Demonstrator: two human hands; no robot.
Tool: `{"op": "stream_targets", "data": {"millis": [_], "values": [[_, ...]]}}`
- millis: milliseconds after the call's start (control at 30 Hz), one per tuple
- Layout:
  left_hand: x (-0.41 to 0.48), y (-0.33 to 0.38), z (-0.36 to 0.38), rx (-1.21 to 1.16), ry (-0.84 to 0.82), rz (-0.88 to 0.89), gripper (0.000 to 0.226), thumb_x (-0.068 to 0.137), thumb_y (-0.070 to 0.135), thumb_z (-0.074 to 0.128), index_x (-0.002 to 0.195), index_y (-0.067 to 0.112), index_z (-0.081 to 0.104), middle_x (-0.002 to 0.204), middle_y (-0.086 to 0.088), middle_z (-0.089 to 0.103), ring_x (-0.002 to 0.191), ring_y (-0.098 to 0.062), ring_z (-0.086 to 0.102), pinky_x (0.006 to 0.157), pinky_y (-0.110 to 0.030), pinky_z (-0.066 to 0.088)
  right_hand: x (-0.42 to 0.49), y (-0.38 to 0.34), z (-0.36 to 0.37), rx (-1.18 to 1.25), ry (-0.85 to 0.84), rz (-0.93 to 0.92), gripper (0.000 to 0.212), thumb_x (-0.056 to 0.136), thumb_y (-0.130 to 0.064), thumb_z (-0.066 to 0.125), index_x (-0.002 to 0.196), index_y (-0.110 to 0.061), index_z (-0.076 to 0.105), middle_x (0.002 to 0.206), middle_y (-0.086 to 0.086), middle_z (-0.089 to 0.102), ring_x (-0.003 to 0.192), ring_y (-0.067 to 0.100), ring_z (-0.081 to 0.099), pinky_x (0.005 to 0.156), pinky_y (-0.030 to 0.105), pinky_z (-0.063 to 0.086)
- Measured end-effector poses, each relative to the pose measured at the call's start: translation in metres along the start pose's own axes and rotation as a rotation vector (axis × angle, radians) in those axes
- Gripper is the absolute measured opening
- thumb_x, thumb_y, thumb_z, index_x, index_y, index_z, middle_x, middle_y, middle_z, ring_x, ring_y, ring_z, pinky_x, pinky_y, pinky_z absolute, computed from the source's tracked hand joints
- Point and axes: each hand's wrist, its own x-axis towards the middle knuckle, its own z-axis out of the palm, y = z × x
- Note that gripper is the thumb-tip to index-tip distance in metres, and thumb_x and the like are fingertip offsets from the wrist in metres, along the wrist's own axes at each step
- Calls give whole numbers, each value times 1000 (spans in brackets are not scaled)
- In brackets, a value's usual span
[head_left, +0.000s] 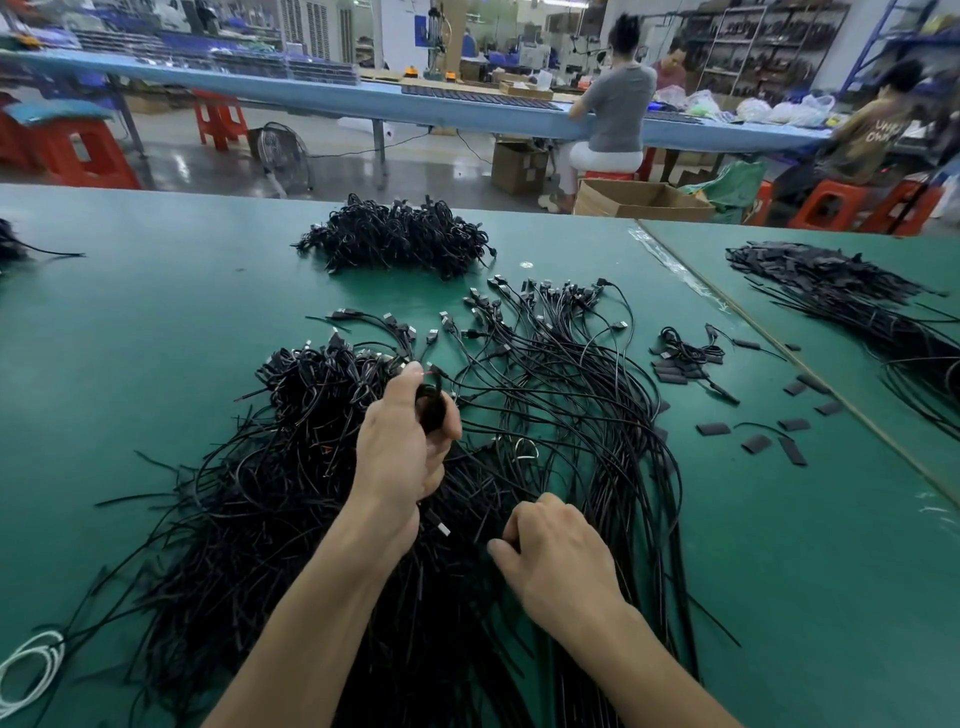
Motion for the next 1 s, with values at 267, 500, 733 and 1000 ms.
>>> {"op": "stream_targets", "data": {"millis": [267,500,733,1000], "values": [[0,1,-3,-31,27,71,46,104,30,47,65,16,67,44,9,34,35,-6,20,32,-20,15,-4,1,-9,83,58,42,16,102,-36,48,99,-23,57,100,-7,51,85,12,55,70,25,46],[-3,1,2,-71,-48,85,13,99,17,51,87,16,50,49,10,39,35,-2,28,30,-16,17,-3,-6,-59,548,335,5,18,96,-27,62,80,-32,59,73,-13,64,69,-3,62,61,10,49],[-8,-3,8,-41,-336,175,35,82,27,58,116,19,63,57,2,51,38,-6,35,37,-14,29,-9,-39,-84,755,500,-249,9,91,-14,70,91,-23,73,83,-12,67,79,2,62,67,6,44],[-6,-2,7,-29,-148,177,56,95,51,36,85,17,79,39,0,40,33,-12,28,42,-16,25,-19,-37,-92,613,478,-420,23,85,-1,73,98,-19,79,94,-22,62,92,-8,60,82,0,40]]}}
